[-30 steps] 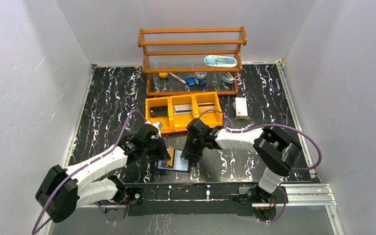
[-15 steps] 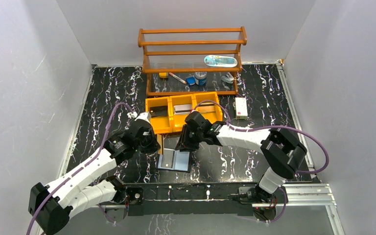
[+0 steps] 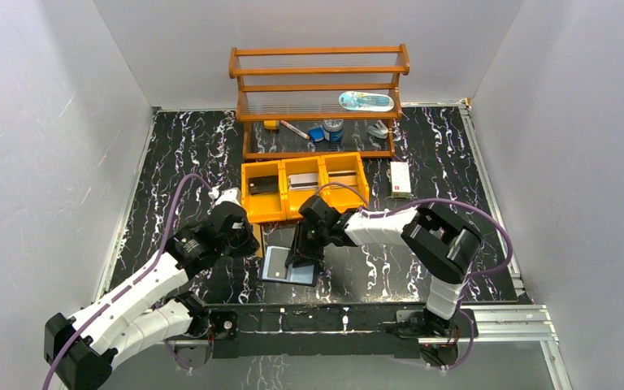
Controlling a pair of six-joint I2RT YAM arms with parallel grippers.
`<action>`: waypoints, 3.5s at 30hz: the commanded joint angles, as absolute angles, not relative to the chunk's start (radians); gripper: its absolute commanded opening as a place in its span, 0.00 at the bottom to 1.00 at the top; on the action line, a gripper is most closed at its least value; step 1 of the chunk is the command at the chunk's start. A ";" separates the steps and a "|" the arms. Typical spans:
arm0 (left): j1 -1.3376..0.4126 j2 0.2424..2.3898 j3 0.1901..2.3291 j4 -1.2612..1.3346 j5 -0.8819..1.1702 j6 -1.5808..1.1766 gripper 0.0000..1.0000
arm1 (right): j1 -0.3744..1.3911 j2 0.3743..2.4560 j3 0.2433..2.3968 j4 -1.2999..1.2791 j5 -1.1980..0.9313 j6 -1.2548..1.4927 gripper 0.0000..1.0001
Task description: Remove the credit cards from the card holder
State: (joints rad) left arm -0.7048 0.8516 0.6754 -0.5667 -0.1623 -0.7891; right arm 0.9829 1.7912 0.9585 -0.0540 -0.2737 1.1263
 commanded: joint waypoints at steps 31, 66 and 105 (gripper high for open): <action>-0.538 0.827 0.598 -0.358 0.211 -0.757 0.00 | 0.847 1.288 0.636 0.130 -0.062 1.069 0.77; -0.362 0.901 0.433 0.390 0.888 -1.068 0.00 | 0.663 1.308 0.599 0.673 -0.649 1.194 0.51; -0.363 0.917 0.345 0.569 0.887 -1.171 0.00 | 0.730 1.461 0.542 1.089 -0.714 1.390 0.20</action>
State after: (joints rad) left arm -0.3683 0.9176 0.3511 0.5320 0.8753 -1.1652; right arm 0.7162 1.4570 0.5316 0.9798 -0.6884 1.3773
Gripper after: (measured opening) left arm 0.010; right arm 0.226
